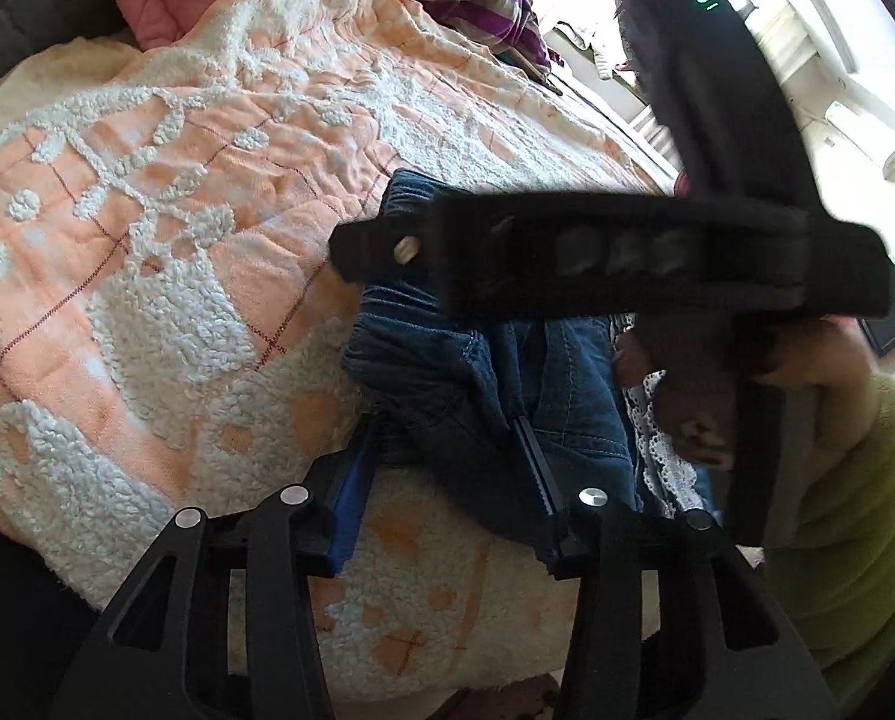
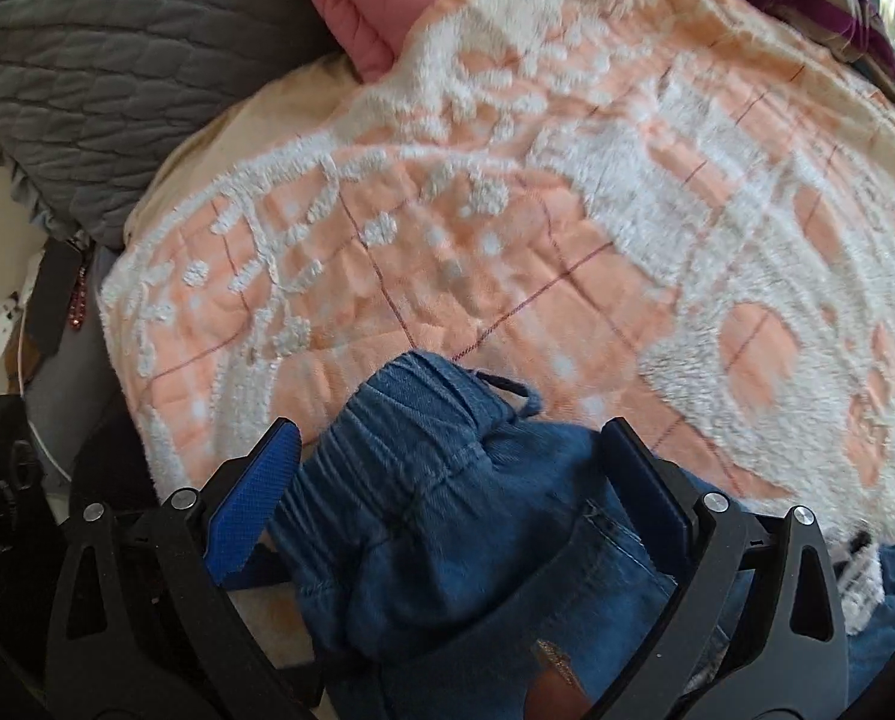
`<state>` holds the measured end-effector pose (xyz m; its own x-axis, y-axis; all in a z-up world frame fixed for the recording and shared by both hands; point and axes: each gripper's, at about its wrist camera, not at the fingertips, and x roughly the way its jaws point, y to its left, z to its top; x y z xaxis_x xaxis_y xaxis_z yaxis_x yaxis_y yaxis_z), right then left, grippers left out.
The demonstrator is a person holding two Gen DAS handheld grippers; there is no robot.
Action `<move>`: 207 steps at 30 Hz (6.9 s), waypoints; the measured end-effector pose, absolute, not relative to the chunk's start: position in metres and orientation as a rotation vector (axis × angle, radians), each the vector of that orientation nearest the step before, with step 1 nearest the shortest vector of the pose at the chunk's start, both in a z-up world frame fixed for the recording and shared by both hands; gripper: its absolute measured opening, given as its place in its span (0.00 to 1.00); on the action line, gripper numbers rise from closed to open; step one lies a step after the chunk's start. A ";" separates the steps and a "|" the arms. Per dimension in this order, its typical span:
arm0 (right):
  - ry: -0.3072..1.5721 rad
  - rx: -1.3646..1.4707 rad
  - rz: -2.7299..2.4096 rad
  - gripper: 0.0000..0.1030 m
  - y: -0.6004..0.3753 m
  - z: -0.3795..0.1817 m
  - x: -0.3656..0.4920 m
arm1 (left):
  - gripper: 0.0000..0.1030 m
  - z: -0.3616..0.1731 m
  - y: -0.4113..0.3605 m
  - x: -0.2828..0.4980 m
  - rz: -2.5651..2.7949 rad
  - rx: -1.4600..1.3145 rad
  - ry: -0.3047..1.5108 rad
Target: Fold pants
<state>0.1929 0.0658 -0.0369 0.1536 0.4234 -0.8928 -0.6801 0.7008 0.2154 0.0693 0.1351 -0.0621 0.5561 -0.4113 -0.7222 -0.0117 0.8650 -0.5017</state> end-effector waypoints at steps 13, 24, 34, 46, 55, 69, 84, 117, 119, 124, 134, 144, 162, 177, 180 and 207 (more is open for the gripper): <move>1.077 -0.058 0.911 0.33 0.002 0.000 0.187 | 0.71 -0.051 0.133 0.065 -0.306 -0.551 0.922; 0.955 0.088 0.889 0.34 -0.089 0.040 0.181 | 0.69 -0.042 0.065 0.097 -0.568 -0.682 0.953; 0.874 0.269 0.679 0.71 -0.210 0.037 0.166 | 0.69 -0.013 -0.012 0.081 -0.656 -0.419 0.922; 1.037 0.156 0.392 0.55 -0.245 -0.034 0.154 | 0.70 -0.039 -0.060 0.058 -0.588 -0.089 0.962; 0.919 0.050 0.385 0.56 -0.241 0.005 0.142 | 0.69 0.008 -0.020 0.041 -0.554 -0.114 0.834; 1.177 -0.255 0.625 0.20 -0.141 -0.026 0.189 | 0.10 -0.037 -0.042 0.041 -0.548 -0.008 0.972; 1.108 -0.355 0.463 0.04 -0.122 -0.046 0.192 | 0.10 -0.036 -0.033 0.048 -0.557 -0.059 0.974; 0.761 0.042 0.339 0.87 -0.226 0.057 0.109 | 0.62 -0.001 -0.032 0.014 -0.538 -0.033 0.875; 0.750 0.070 0.324 0.88 -0.233 0.059 0.103 | 0.67 0.006 -0.028 0.013 -0.522 -0.027 0.853; 0.717 0.062 0.284 0.89 -0.245 0.066 0.088 | 0.86 0.023 -0.018 0.014 -0.477 -0.029 0.808; 0.667 0.063 0.241 0.91 -0.259 0.073 0.060 | 0.96 0.039 -0.001 0.019 -0.406 -0.027 0.774; 0.731 0.003 0.370 0.91 -0.229 0.047 0.024 | 0.96 0.032 0.059 0.056 -0.247 -0.133 0.813; 0.856 -0.479 0.743 0.07 -0.091 -0.026 0.030 | 0.44 -0.045 -0.017 0.154 -0.429 -0.080 1.098; 0.842 -0.234 0.749 0.24 -0.129 -0.003 0.014 | 0.52 -0.031 -0.010 0.137 -0.403 -0.098 0.995; 0.787 -0.144 0.696 0.42 -0.152 0.018 0.012 | 0.73 -0.015 -0.008 0.126 -0.384 -0.082 0.948; 1.019 0.302 0.340 0.69 -0.265 -0.049 0.103 | 0.90 -0.042 -0.020 0.122 -0.333 0.011 0.980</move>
